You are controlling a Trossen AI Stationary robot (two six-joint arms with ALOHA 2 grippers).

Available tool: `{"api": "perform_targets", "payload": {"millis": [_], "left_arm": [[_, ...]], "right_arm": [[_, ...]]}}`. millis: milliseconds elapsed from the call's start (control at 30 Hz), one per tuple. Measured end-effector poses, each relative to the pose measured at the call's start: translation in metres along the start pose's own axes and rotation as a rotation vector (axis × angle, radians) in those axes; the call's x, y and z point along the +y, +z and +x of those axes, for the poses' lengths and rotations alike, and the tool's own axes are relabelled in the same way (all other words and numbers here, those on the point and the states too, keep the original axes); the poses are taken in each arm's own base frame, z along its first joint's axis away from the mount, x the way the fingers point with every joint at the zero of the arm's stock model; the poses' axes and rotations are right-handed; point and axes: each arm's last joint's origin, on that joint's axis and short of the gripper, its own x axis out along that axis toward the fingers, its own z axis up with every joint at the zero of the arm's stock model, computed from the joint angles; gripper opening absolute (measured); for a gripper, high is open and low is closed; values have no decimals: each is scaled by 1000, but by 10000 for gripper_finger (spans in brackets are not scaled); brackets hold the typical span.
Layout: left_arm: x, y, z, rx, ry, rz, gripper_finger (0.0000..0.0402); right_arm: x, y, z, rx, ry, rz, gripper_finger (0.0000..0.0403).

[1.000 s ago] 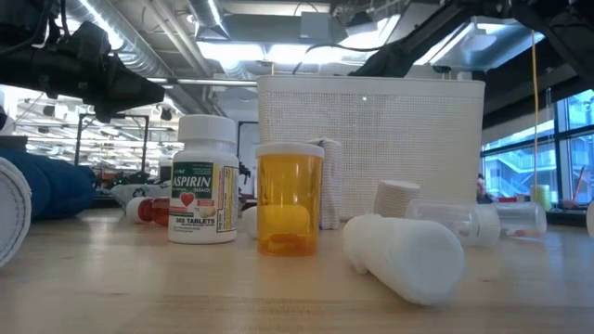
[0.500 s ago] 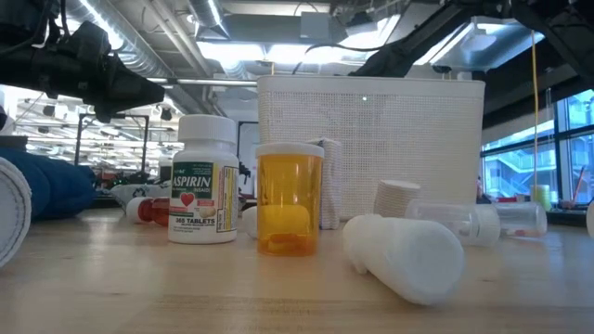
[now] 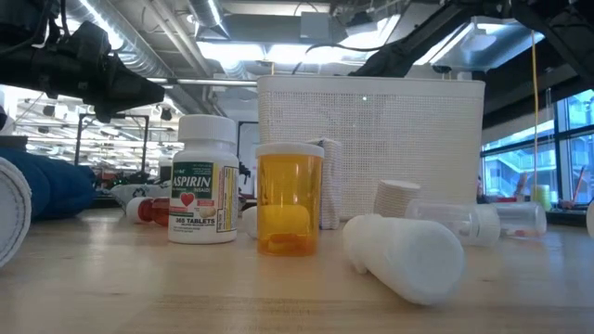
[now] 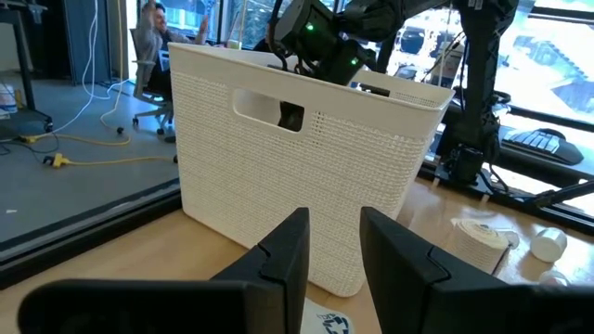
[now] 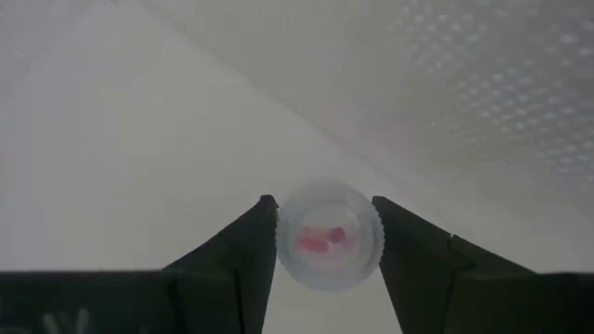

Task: Pick & place medical supplies in basket/bin
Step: Put the transparent pill bottle in the white bin

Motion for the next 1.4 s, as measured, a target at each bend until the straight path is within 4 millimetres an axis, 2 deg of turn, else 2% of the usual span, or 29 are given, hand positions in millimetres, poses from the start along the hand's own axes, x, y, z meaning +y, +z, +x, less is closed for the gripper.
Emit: {"api": "perform_targets", "payload": {"millis": [567, 1000, 1400], "left_arm": [[0, 0, 0, 0, 0, 0, 92], [0, 0, 0, 0, 0, 0, 92], [0, 0, 0, 0, 0, 1, 92]], "right_arm": [[1, -1, 0, 17, 27, 73, 173], [1, -1, 0, 11, 28, 48, 174], [0, -1, -1, 14, 28, 54, 264]]}}
